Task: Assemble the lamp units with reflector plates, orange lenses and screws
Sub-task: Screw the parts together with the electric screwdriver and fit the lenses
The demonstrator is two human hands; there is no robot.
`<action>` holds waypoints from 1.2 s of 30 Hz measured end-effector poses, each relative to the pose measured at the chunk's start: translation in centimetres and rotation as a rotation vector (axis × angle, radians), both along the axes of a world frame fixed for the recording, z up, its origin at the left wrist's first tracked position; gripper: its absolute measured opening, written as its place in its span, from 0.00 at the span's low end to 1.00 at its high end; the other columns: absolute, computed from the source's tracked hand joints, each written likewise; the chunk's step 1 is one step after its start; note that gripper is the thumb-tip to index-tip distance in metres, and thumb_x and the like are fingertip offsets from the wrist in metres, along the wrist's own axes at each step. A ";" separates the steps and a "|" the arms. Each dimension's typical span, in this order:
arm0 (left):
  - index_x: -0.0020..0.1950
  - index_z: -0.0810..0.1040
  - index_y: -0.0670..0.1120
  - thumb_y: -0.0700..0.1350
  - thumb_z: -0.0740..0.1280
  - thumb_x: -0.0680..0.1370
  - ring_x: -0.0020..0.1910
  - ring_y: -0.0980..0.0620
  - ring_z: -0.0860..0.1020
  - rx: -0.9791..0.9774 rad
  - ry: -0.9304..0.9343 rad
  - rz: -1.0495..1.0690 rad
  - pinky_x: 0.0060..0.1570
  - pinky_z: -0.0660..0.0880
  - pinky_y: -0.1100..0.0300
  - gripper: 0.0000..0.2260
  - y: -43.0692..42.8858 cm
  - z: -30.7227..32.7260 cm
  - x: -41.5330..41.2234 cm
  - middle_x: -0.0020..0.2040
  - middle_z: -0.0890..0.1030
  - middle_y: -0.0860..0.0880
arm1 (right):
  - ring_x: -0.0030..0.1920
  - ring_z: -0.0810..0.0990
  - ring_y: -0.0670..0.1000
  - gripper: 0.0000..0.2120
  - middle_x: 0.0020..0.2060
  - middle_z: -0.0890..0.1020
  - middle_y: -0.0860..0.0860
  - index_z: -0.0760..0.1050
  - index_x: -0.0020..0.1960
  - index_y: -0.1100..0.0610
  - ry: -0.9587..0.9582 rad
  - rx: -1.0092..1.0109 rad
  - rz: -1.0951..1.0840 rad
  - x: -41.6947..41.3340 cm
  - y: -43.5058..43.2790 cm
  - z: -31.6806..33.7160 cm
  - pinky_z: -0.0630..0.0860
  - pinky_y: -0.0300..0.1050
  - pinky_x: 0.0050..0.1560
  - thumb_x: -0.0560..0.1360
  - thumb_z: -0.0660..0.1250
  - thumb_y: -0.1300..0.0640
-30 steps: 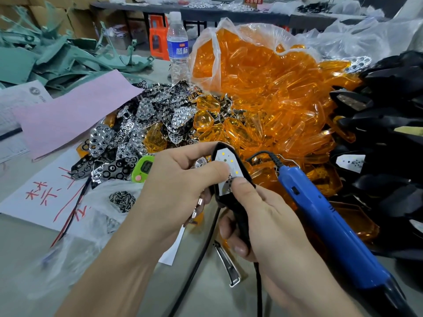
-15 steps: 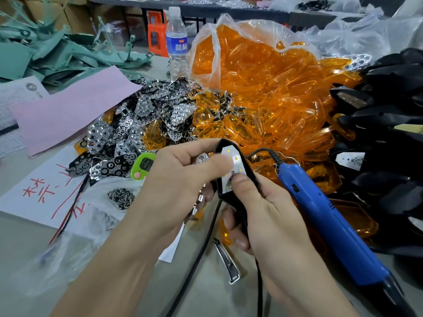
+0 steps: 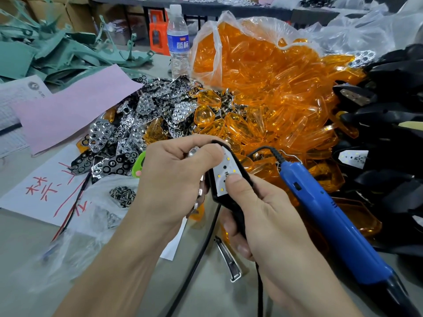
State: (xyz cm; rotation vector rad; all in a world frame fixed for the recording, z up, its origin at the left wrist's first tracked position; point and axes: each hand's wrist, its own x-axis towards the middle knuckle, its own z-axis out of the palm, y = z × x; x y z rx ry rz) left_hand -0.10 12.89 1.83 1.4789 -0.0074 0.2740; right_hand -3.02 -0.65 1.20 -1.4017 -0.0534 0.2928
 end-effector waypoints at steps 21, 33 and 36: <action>0.43 0.87 0.45 0.46 0.68 0.77 0.27 0.32 0.71 0.188 -0.099 -0.006 0.21 0.66 0.43 0.10 0.1 -0.4 -0.1 0.33 0.75 0.31 | 0.18 0.66 0.46 0.16 0.26 0.74 0.55 0.79 0.37 0.44 0.040 -0.037 -0.006 -0.1 0.1 0.2 0.60 0.32 0.20 0.82 0.62 0.47; 0.42 0.84 0.43 0.46 0.67 0.78 0.23 0.43 0.69 0.283 -0.148 0.022 0.20 0.64 0.53 0.11 -0.2 -0.7 -0.1 0.31 0.74 0.32 | 0.20 0.65 0.45 0.15 0.26 0.72 0.55 0.79 0.36 0.44 -0.022 -0.069 -0.057 0.0 0.3 -0.4 0.62 0.37 0.21 0.80 0.63 0.44; 0.40 0.82 0.39 0.45 0.66 0.79 0.23 0.37 0.68 0.294 -0.162 0.017 0.18 0.62 0.51 0.12 -0.1 -0.7 -0.1 0.30 0.73 0.31 | 0.20 0.66 0.45 0.14 0.25 0.73 0.54 0.79 0.37 0.41 -0.027 -0.080 -0.048 0.0 0.2 -0.4 0.63 0.37 0.21 0.79 0.64 0.43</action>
